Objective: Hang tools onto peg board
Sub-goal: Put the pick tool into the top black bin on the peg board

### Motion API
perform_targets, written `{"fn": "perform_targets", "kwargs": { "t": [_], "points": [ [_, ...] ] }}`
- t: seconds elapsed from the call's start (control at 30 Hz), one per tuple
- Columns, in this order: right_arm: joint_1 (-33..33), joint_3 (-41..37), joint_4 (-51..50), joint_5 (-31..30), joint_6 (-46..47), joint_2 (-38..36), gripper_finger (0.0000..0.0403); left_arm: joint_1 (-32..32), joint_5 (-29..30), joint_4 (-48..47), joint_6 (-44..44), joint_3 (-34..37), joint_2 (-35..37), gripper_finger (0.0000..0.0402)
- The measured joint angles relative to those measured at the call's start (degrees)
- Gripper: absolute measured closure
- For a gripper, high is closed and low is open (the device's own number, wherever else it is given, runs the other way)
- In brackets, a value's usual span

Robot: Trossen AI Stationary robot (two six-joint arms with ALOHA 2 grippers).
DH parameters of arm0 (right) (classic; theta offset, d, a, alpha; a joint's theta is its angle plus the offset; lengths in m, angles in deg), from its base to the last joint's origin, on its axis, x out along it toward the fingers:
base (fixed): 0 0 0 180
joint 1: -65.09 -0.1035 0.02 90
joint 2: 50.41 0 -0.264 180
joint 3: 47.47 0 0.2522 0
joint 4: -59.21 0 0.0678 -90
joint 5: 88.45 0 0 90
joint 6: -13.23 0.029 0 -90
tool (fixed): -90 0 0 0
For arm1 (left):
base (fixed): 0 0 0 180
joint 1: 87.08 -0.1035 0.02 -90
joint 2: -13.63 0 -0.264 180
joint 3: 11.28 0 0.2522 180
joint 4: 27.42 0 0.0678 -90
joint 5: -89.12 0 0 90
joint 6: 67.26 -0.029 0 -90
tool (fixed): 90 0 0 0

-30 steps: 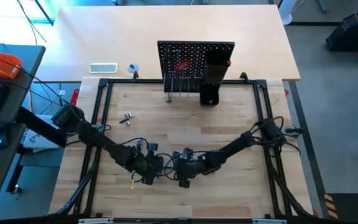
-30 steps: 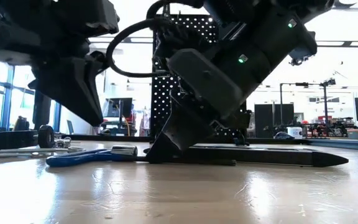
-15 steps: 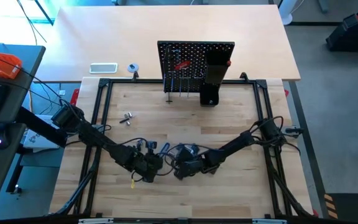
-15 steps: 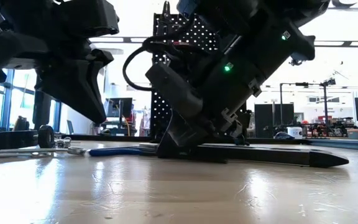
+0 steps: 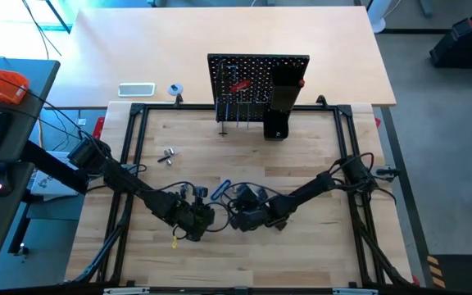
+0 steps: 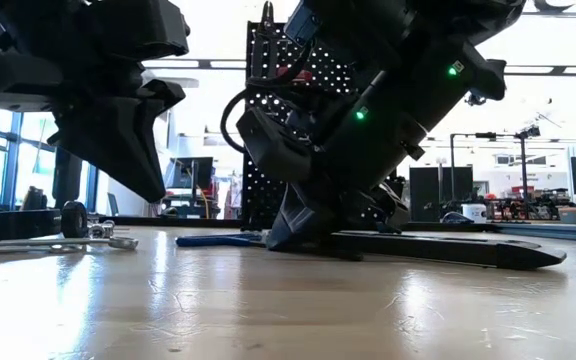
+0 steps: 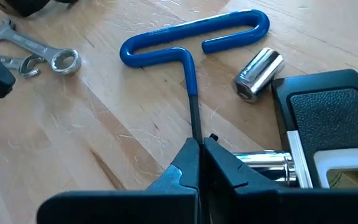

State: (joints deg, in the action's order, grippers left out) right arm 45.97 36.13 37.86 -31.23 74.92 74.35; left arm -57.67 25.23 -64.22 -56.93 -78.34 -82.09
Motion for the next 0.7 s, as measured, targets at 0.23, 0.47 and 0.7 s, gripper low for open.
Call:
{"fn": "perform_targets", "kwargs": {
  "t": [0.23,0.47,0.7],
  "points": [
    [-1.49,-0.04,1.08,-1.58,-4.25,0.03,0.0403,-0.09,3.46,-3.6,-0.09,-0.04,0.02,0.0399],
    [-4.25,-0.58,-3.39,-4.93,-8.36,-3.06,0.0403,-0.49,4.85,-3.61,0.16,-0.04,0.07,0.0399],
    [-5.62,-0.84,-11.92,-4.78,-9.25,-7.62,0.0402,-1.05,5.38,-1.41,0.5,-0.04,0.09,0.0399]
  ]
}}
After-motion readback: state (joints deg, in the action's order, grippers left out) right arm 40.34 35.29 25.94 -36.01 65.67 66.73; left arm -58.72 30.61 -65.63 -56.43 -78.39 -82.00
